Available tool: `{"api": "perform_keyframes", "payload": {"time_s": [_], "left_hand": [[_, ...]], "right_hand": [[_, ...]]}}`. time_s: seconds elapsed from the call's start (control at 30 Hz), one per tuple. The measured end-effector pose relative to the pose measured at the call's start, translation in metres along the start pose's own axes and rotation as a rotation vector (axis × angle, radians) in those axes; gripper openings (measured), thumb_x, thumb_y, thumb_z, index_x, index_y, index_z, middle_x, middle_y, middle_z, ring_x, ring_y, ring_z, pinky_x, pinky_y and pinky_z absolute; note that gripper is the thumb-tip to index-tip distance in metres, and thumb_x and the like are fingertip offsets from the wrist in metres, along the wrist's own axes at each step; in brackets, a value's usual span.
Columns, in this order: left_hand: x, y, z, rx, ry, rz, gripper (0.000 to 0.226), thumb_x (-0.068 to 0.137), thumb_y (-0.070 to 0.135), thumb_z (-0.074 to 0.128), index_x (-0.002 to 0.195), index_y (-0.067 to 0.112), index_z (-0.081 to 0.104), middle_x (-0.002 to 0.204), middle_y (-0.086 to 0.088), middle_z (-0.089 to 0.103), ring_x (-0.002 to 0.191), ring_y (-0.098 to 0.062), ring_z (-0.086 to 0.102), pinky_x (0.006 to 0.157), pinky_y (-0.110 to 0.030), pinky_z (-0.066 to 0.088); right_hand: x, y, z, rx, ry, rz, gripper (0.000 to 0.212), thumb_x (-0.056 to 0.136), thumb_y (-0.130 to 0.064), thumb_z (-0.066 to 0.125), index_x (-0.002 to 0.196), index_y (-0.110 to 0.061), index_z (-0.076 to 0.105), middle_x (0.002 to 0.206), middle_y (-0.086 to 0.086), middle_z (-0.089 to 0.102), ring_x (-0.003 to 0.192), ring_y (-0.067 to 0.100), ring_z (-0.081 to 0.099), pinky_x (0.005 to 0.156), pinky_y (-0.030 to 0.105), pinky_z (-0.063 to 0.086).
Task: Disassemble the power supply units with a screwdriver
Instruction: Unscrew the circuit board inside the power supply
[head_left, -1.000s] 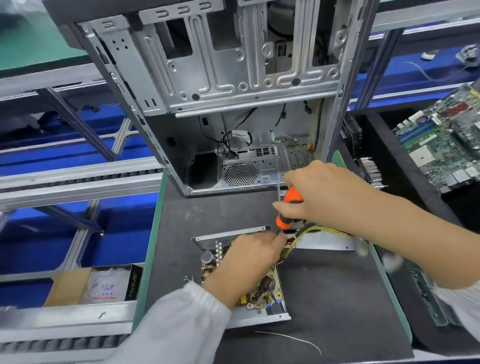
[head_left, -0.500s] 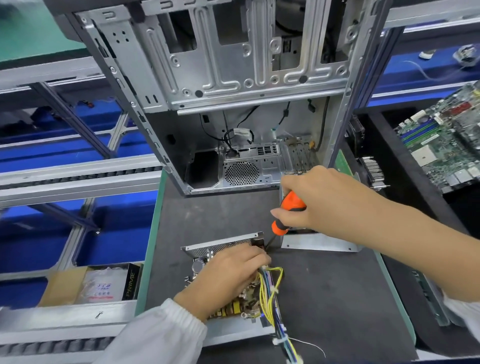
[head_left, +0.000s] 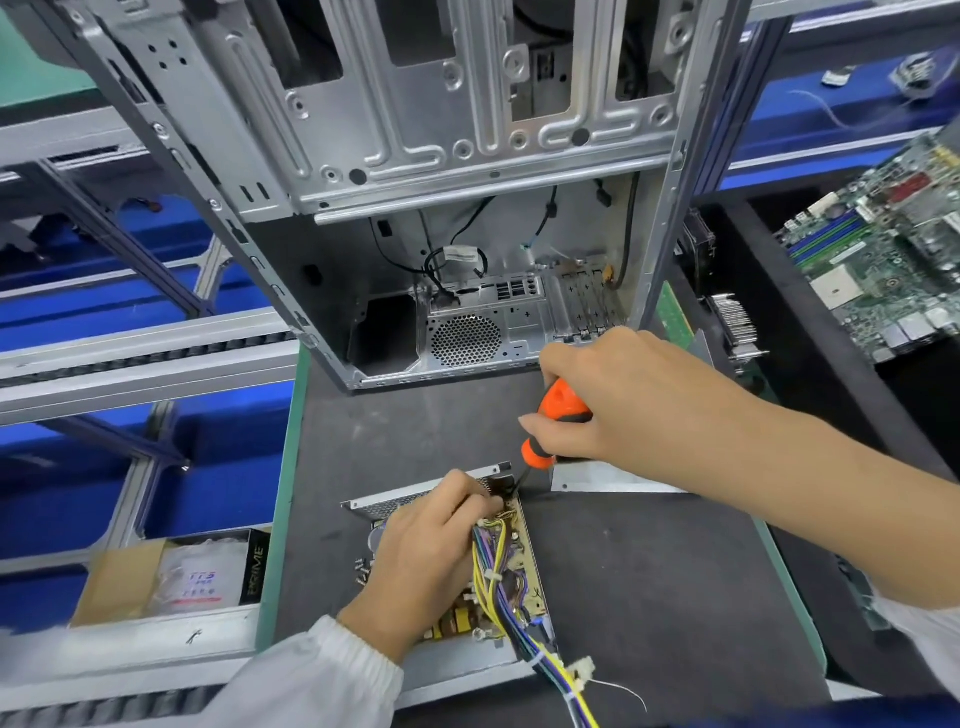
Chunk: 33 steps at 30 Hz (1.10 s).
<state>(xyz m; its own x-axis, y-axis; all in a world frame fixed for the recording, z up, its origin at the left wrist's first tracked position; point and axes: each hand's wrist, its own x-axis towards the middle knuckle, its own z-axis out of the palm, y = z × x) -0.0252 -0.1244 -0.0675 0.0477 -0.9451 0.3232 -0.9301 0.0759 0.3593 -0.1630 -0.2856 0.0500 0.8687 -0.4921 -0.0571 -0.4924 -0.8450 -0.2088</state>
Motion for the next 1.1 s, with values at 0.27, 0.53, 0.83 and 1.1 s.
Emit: {"api": "perform_keyframes", "payload": {"time_s": [0.27, 0.53, 0.83, 1.1], "left_hand": [[-0.004, -0.008, 0.01, 0.09, 0.203, 0.016, 0.01, 0.075, 0.005, 0.072, 0.082, 0.01, 0.067, 0.097, -0.003, 0.058, 0.104, -0.022, 0.05, 0.089, -0.035, 0.029], [0.0, -0.008, 0.01, -0.16, 0.118, -0.107, 0.052, 0.072, -0.009, 0.076, 0.091, 0.027, 0.042, 0.113, 0.006, 0.053, 0.095, -0.017, 0.061, 0.081, -0.023, 0.046], [0.001, -0.01, 0.01, -0.164, 0.12, -0.093, 0.042, 0.074, -0.002, 0.068, 0.089, 0.027, 0.041, 0.109, 0.007, 0.052, 0.089, -0.015, 0.059, 0.077, -0.022, 0.044], [0.001, -0.011, 0.01, -0.175, 0.147, -0.082, 0.03, 0.078, 0.008, 0.062, 0.089, 0.028, 0.041, 0.108, 0.004, 0.055, 0.089, -0.016, 0.06, 0.076, -0.024, 0.046]], "right_hand": [[0.0, -0.001, -0.001, -0.043, 0.005, -0.026, 0.039, 0.088, -0.055, 0.048, 0.084, -0.017, 0.042, 0.062, -0.005, 0.038, 0.06, 0.024, 0.042, 0.05, 0.033, 0.027], [-0.001, -0.002, -0.001, -0.041, -0.001, -0.018, 0.039, 0.087, -0.056, 0.047, 0.086, -0.018, 0.043, 0.063, -0.004, 0.04, 0.062, 0.025, 0.045, 0.054, 0.033, 0.033], [-0.001, -0.004, 0.0, -0.074, -0.001, -0.03, 0.039, 0.088, -0.056, 0.047, 0.087, -0.017, 0.044, 0.059, -0.004, 0.035, 0.063, 0.026, 0.044, 0.053, 0.033, 0.029], [0.001, -0.002, 0.0, -0.08, -0.009, -0.015, 0.04, 0.088, -0.058, 0.046, 0.089, -0.018, 0.044, 0.064, -0.005, 0.036, 0.066, 0.027, 0.045, 0.056, 0.033, 0.031]]}}
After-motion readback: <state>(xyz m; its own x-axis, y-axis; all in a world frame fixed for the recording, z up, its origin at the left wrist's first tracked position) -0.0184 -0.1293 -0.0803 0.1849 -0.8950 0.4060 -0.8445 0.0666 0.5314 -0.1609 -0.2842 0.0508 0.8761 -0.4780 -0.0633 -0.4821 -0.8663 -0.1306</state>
